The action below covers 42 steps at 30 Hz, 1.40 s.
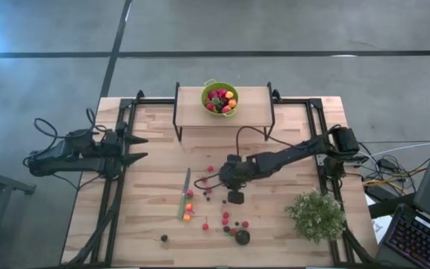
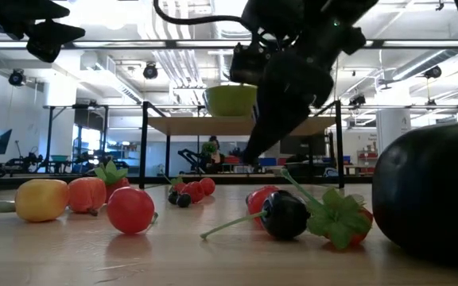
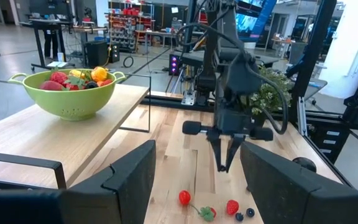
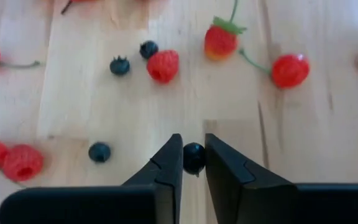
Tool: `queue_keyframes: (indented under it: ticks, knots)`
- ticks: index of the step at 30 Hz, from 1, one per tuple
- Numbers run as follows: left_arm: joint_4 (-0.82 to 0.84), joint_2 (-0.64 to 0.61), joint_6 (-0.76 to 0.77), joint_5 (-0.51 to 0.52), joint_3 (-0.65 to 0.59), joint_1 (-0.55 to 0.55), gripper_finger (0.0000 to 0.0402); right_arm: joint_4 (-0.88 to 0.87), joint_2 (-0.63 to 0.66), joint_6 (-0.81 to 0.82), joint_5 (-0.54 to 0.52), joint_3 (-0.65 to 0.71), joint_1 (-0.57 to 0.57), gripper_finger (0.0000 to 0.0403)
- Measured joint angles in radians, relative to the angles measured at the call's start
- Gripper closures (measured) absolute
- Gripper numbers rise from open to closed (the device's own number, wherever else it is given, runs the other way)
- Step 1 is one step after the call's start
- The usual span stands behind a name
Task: Pick & Place Fruit
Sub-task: Put the blueberry into the green colander on the shelf
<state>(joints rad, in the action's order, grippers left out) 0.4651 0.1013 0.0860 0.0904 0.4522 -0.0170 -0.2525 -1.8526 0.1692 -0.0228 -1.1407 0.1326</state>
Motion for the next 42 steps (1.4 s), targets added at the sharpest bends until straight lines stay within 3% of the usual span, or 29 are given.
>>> queue_keyframes:
  ticks: [5,12,19,29,42]
  knots:
    - [0.000,0.000,0.000,0.000,0.000,0.000,0.0161,-0.007,0.043,-0.044,0.000,-0.036,0.000,0.0351]
    - [0.000,0.000,0.000,0.000,0.000,0.000,0.0161,-0.188,0.110,-0.080,0.008,-0.146,-0.004,0.0358]
    - [0.000,0.000,0.000,0.000,0.000,0.000,0.0161,-0.244,0.181,-0.155,0.000,-0.258,-0.040,0.0352]
    - [0.000,0.000,0.000,0.000,0.000,0.000,0.0161,-0.384,0.251,-0.169,0.000,-0.455,-0.215,0.0357]
    - [0.000,0.000,0.000,0.000,0.000,0.000,0.0161,-0.387,0.215,-0.119,0.002,-0.512,-0.453,0.0359]
